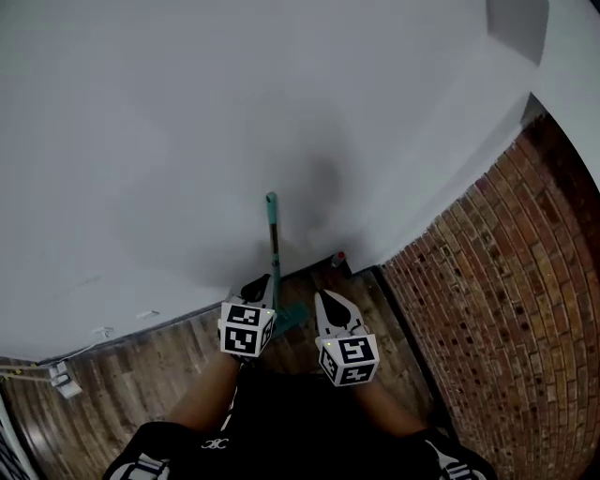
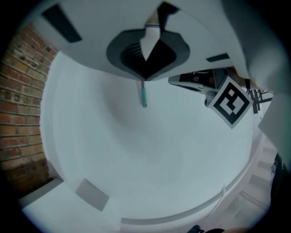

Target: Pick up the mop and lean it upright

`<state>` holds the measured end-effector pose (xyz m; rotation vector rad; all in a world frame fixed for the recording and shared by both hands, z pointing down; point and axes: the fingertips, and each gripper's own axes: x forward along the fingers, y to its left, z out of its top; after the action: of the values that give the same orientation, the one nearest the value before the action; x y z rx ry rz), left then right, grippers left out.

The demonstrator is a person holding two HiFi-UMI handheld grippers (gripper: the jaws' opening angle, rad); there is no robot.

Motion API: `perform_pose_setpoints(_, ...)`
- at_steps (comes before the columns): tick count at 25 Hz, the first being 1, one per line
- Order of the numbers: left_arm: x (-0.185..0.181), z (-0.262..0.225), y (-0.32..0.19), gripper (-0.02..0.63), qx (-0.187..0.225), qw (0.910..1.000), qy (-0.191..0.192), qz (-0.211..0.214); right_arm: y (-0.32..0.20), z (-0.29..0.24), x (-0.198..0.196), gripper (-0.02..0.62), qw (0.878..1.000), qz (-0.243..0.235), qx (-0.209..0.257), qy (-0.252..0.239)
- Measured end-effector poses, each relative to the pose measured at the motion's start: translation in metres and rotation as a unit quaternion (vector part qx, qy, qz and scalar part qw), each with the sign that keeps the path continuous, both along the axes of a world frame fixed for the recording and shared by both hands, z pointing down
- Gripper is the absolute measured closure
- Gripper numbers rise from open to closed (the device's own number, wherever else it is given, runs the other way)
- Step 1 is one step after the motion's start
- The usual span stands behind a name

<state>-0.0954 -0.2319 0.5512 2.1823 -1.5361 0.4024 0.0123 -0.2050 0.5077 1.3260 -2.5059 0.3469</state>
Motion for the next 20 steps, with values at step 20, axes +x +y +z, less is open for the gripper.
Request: perform_pose_setpoints(20, 0.133, -0.014, 0.097, 0.611, -0.033, 0.9920, -0.048, -0.112, 0.045, 0.000, 0.103, 0.583, 0.985, -0.136, -0.029, -0.104)
